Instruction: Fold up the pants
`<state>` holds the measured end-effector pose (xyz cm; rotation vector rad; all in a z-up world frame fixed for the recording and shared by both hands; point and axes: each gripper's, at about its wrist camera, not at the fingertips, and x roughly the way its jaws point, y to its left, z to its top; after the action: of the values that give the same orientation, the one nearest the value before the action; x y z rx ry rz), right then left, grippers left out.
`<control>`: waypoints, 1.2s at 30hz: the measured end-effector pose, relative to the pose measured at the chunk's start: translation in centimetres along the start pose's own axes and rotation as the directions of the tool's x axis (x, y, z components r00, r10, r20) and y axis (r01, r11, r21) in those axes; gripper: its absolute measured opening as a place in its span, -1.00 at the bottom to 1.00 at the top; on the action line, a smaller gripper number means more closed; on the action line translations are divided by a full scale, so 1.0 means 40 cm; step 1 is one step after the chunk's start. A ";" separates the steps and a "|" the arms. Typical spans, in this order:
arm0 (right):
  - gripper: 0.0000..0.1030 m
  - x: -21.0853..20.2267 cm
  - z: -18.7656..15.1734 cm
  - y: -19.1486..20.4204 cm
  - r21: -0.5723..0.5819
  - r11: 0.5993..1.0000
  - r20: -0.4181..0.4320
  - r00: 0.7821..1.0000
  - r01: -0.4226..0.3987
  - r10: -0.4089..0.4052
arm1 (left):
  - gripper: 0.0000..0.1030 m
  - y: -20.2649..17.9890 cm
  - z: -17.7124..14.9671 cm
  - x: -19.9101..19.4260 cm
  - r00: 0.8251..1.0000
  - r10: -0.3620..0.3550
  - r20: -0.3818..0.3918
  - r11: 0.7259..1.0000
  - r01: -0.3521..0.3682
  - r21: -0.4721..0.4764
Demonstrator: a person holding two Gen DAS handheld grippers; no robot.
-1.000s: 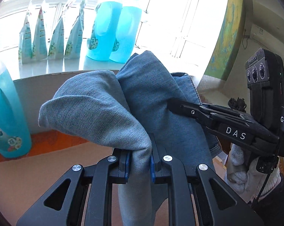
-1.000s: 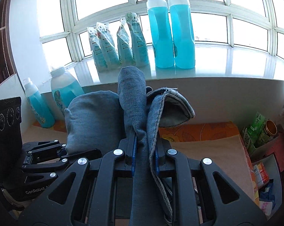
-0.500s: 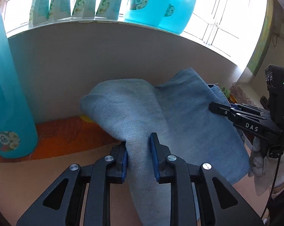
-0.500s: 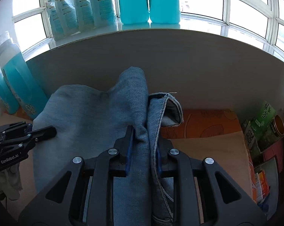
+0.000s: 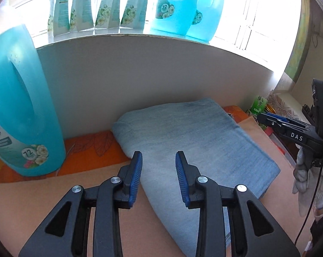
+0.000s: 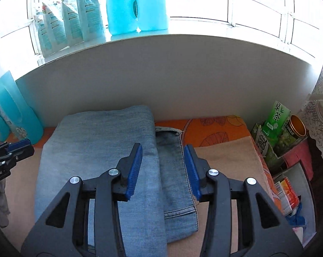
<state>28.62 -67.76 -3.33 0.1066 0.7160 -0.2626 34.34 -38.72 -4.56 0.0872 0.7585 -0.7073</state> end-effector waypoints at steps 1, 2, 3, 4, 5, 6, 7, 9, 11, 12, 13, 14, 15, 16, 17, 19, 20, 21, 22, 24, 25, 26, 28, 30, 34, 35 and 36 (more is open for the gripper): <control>0.00 -0.016 -0.006 0.005 0.004 1.000 0.005 1.000 -0.006 0.006 | -0.41 -0.004 -0.001 -0.012 1.000 -0.001 0.003 1.000 0.001 0.009; 0.01 -0.030 -0.013 0.009 0.004 1.000 0.007 1.000 -0.013 0.013 | -0.41 -0.015 0.000 -0.021 1.000 -0.001 0.006 1.000 0.001 0.016; 0.01 -0.044 -0.021 0.013 0.003 1.000 0.005 1.000 -0.012 0.012 | -0.41 -0.022 -0.007 -0.035 1.000 -0.006 0.008 1.000 0.006 0.022; 0.01 -0.056 -0.030 0.016 0.002 1.000 0.002 1.000 -0.008 0.008 | -0.41 -0.029 -0.013 -0.050 1.000 -0.011 0.010 1.000 0.010 0.029; 0.01 -0.069 -0.039 0.020 0.000 1.000 -0.001 1.000 -0.007 0.007 | -0.41 -0.035 -0.018 -0.064 1.000 -0.011 0.014 0.999 0.011 0.037; 0.01 -0.084 -0.046 0.026 -0.001 1.000 -0.002 1.000 -0.006 0.006 | -0.41 -0.046 -0.020 -0.072 1.000 -0.012 0.020 0.999 0.011 0.045; 0.01 -0.097 -0.056 0.030 -0.003 1.000 -0.004 1.000 -0.002 0.002 | -0.41 -0.054 -0.027 -0.086 1.000 -0.015 0.023 0.998 0.013 0.054; 0.02 -0.124 -0.075 0.038 -0.008 1.000 -0.007 1.000 -0.001 0.001 | -0.41 -0.063 -0.042 -0.115 0.999 -0.021 0.028 0.998 0.019 0.067; 0.02 -0.153 -0.095 0.044 -0.003 1.000 -0.010 1.000 0.001 -0.001 | -0.29 -0.074 -0.055 -0.144 0.999 -0.030 0.035 0.997 0.027 0.073; 0.02 -0.167 -0.104 0.046 0.001 1.000 -0.009 1.000 -0.002 0.002 | -0.22 -0.079 -0.061 -0.157 0.999 -0.036 0.039 0.997 0.033 0.075; 0.02 -0.181 -0.114 0.051 0.003 1.000 -0.010 1.000 -0.003 0.003 | -0.14 -0.084 -0.068 -0.171 0.998 -0.041 0.043 0.996 0.037 0.079; 0.03 -0.195 -0.125 0.057 0.002 1.000 -0.011 1.000 -0.005 0.005 | -0.14 -0.090 -0.077 -0.187 0.998 -0.044 0.046 0.996 0.040 0.082; 0.03 -0.209 -0.138 0.064 -0.001 1.000 -0.012 1.000 -0.006 0.006 | -0.14 -0.096 -0.086 -0.203 0.998 -0.051 0.047 0.995 0.047 0.087; 0.03 -0.224 -0.149 0.072 -0.004 1.000 -0.012 1.000 -0.005 0.005 | -0.14 -0.103 -0.094 -0.218 0.997 -0.056 0.047 0.994 0.051 0.092; 0.03 -0.240 -0.160 0.081 -0.007 1.000 -0.013 1.000 -0.006 0.006 | -0.14 -0.112 -0.102 -0.229 0.997 -0.060 0.046 0.994 0.055 0.098; 0.06 -0.278 -0.183 0.098 -0.005 1.000 -0.007 1.000 -0.011 0.010 | -0.14 -0.127 -0.120 -0.259 0.997 -0.068 0.047 0.992 0.062 0.113; 0.20 -0.299 -0.194 0.108 -0.005 1.000 -0.001 1.000 -0.014 0.014 | -0.10 -0.135 -0.129 -0.275 0.996 -0.075 0.048 0.991 0.069 0.118; 0.27 -0.318 -0.204 0.117 -0.005 1.000 0.008 1.000 -0.013 0.013 | -0.03 -0.141 -0.138 -0.291 0.996 -0.080 0.050 0.989 0.073 0.126; 0.37 -0.336 -0.214 0.127 -0.003 1.000 0.014 1.000 -0.008 0.008 | -0.01 -0.148 -0.147 -0.307 0.995 -0.083 0.054 0.988 0.075 0.134; 0.39 -0.373 -0.234 0.148 0.002 1.000 0.017 1.000 -0.007 0.007 | 0.01 -0.158 -0.169 -0.343 0.994 -0.088 0.066 0.985 0.077 0.155; 0.40 -0.392 -0.245 0.159 0.009 1.000 0.017 1.000 -0.007 0.007 | 0.02 -0.161 -0.180 -0.359 0.993 -0.093 0.070 0.983 0.081 0.163; 0.44 -0.415 -0.257 0.170 0.018 1.000 0.021 1.000 -0.008 0.008 | 0.03 -0.163 -0.190 -0.376 0.992 -0.104 0.070 0.982 0.091 0.168; 0.59 -0.462 -0.282 0.191 0.034 0.999 0.043 0.999 -0.009 0.008 | 0.08 -0.166 -0.212 -0.412 0.990 -0.125 0.071 0.978 0.111 0.178; 0.69 -0.510 -0.307 0.215 0.038 0.999 0.070 0.997 0.009 -0.011 | 0.10 -0.168 -0.235 -0.451 0.987 -0.138 0.077 0.975 0.122 0.186; 0.86 -0.597 -0.359 0.260 0.057 0.997 0.116 0.992 0.050 -0.056 | 0.11 -0.165 -0.280 -0.530 0.981 -0.171 0.092 0.968 0.150 0.199; 0.92 -0.618 -0.374 0.269 0.066 0.996 0.125 0.990 0.058 -0.066 | 0.11 -0.162 -0.293 -0.548 0.980 -0.178 0.090 0.967 0.157 0.202; 0.93 -0.638 -0.388 0.279 0.073 0.995 0.137 0.988 0.060 -0.070 | 0.15 -0.159 -0.307 -0.566 0.979 -0.182 0.092 0.966 0.160 0.202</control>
<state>3.37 -49.03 1.94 0.1293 0.5723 -0.3541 11.52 -27.10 2.41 0.1601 0.5945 -0.9434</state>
